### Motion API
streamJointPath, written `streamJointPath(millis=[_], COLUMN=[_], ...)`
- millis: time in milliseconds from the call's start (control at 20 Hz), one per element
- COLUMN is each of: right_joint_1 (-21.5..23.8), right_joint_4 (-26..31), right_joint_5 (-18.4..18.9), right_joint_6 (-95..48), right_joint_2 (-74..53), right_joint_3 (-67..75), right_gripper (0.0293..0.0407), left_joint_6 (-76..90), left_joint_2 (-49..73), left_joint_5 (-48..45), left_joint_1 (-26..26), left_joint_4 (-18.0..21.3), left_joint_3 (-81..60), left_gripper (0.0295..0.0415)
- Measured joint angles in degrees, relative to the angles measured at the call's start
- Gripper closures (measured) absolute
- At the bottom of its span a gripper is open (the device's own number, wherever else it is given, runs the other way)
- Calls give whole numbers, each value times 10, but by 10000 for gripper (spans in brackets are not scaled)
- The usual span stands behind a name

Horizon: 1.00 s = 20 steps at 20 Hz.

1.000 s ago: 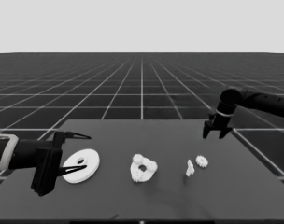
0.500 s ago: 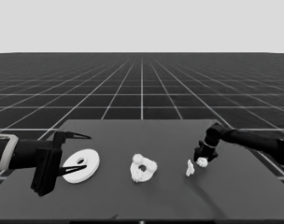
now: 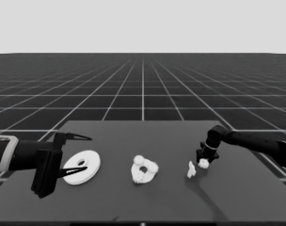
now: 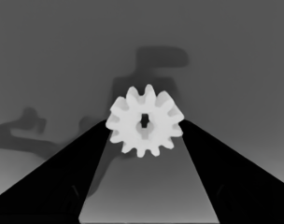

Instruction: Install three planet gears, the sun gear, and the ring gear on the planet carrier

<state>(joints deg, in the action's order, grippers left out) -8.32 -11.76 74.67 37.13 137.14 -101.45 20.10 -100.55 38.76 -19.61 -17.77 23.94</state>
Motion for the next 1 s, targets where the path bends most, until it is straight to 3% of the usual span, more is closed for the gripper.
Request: streamJointPath(millis=[150,200,250,300,400,650,700,750,850,1000], right_joint_1=[0,59,128,168,204,219,220,221,222,222], right_joint_4=[0,38,76,100,122,132,141,145,146,146], right_joint_5=[0,75,117,142,164,176,169,162,158,159], right_joint_6=[0,36,44,42,37,32,272,399,442,429], right_joint_2=[0,-46,-61,-60,-53,-48,-9,123,291,362], right_joint_3=[0,96,122,120,106,95,230,257,162,83], right_gripper=[388,388,389,389,389,389,389,389,389,389], left_joint_6=[0,0,0,0,0,0,0,0,0,0], left_joint_2=[0,0,0,0,0,0,0,0,0,0], left_joint_5=[0,0,0,0,0,0,0,0,0,0], left_joint_1=[0,0,0,0,0,0,0,0,0,0], left_joint_4=[0,0,0,0,0,0,0,0,0,0], left_joint_3=[0,0,0,0,0,0,0,0,0,0], left_gripper=[326,326,326,326,326,326,326,326,326,326])
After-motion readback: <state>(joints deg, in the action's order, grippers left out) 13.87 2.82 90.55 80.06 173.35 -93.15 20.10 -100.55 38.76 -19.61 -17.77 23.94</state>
